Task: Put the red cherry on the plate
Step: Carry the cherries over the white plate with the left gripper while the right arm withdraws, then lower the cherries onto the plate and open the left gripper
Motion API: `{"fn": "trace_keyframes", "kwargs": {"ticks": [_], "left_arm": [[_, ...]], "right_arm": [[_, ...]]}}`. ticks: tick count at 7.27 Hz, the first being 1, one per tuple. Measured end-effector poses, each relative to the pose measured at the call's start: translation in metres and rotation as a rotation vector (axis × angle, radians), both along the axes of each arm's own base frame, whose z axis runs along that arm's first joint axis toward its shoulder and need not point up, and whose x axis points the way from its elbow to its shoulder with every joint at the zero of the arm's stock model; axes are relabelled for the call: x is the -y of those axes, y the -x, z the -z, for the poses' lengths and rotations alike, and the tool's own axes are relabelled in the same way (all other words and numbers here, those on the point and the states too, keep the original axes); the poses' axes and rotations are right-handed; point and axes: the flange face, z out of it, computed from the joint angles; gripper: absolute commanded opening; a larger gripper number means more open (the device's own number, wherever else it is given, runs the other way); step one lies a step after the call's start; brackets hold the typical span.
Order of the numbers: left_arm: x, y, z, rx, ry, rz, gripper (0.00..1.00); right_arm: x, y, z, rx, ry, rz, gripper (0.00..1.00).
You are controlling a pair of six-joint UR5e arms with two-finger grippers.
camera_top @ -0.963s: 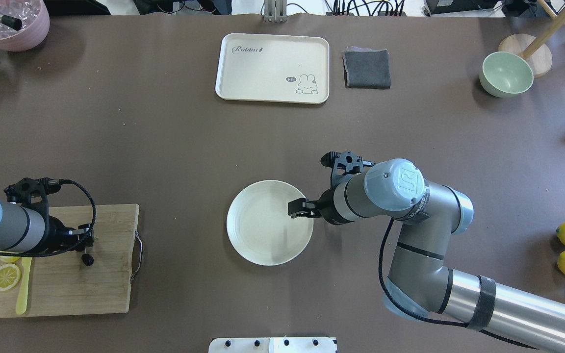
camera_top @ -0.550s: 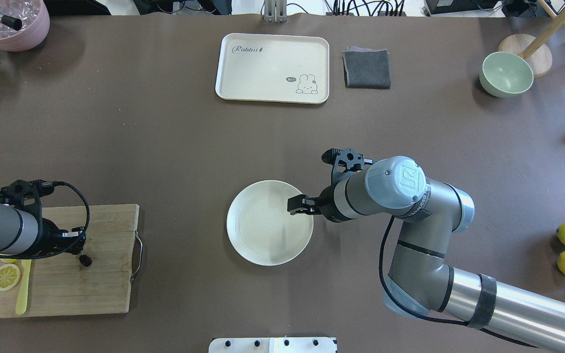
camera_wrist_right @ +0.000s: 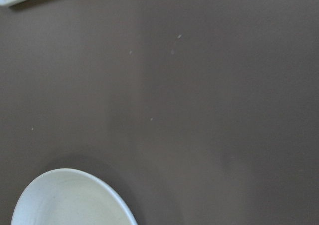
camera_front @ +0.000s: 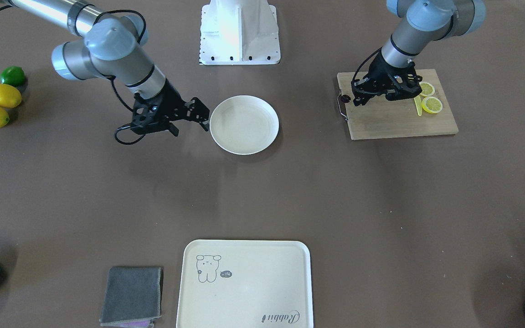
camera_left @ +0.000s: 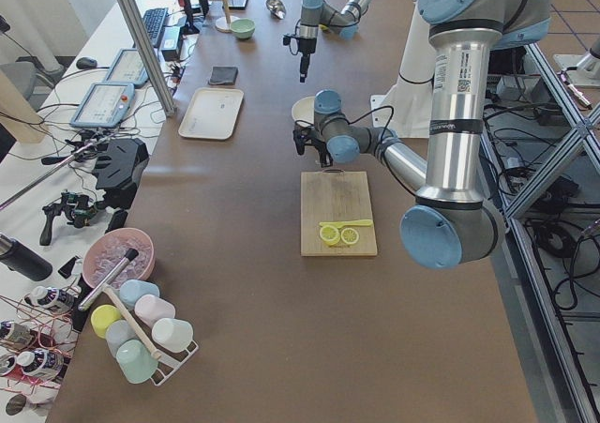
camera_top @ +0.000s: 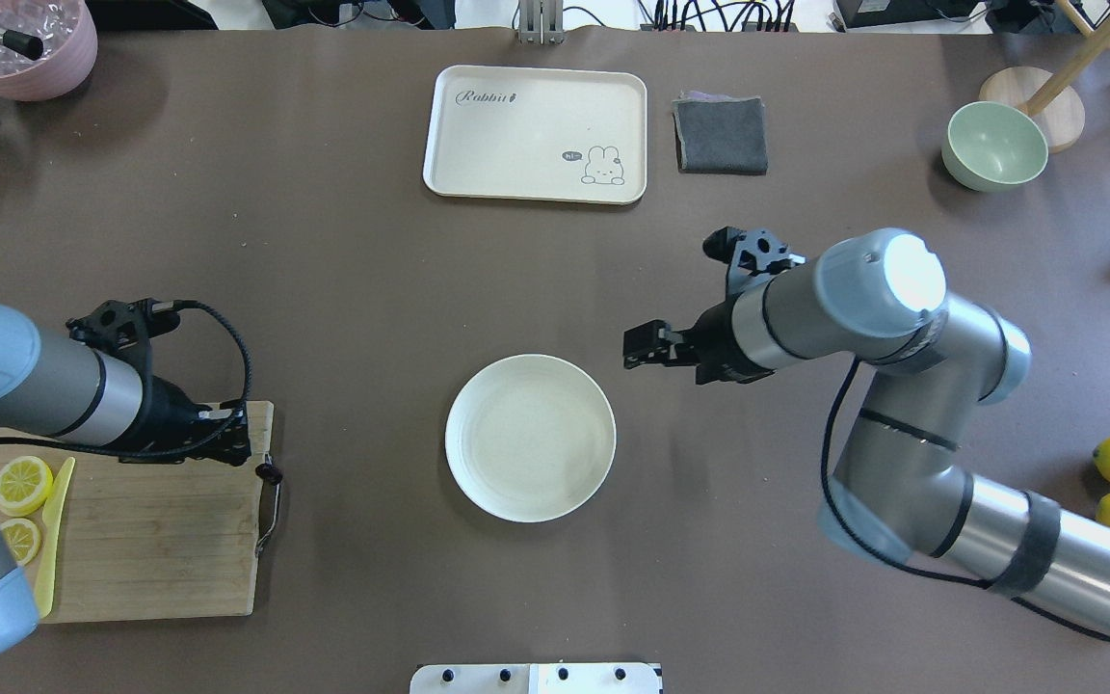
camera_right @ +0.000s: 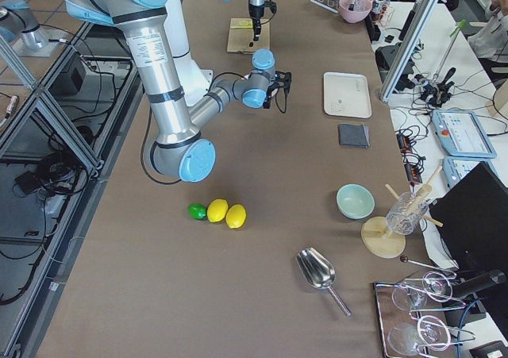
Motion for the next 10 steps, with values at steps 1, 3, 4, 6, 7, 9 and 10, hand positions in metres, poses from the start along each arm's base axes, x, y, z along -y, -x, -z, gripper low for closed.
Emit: {"fn": "trace_keyframes", "kwargs": {"ticks": [1,3,4,6,7,9,10], "left_arm": [[0.015,-0.020,0.042,-0.020,0.026,0.020,0.00],[0.040,-0.087,0.108,-0.036,0.087,0.064,0.00],[0.042,-0.114,0.130,-0.041,0.092,0.079,0.00],[0.042,-0.151,0.151,-0.047,0.090,0.080,0.00],[0.037,-0.166,0.154,-0.055,0.081,0.071,0.00],[0.023,-0.186,0.161,-0.073,0.069,0.058,0.98],[0.021,-0.189,0.163,-0.081,0.061,0.060,0.98]], "right_arm": [[0.023,-0.054,-0.017,0.004,0.010,0.011,1.00],[0.051,-0.157,-0.061,0.009,-0.004,0.047,1.00],[0.050,-0.193,-0.086,-0.003,-0.017,0.055,1.00],[0.036,-0.247,-0.145,-0.063,-0.070,0.069,1.00],[0.026,-0.274,-0.174,-0.099,-0.110,0.081,1.00],[0.013,-0.305,-0.209,-0.147,-0.159,0.098,1.00],[0.010,-0.311,-0.216,-0.158,-0.164,0.100,1.00]]}}
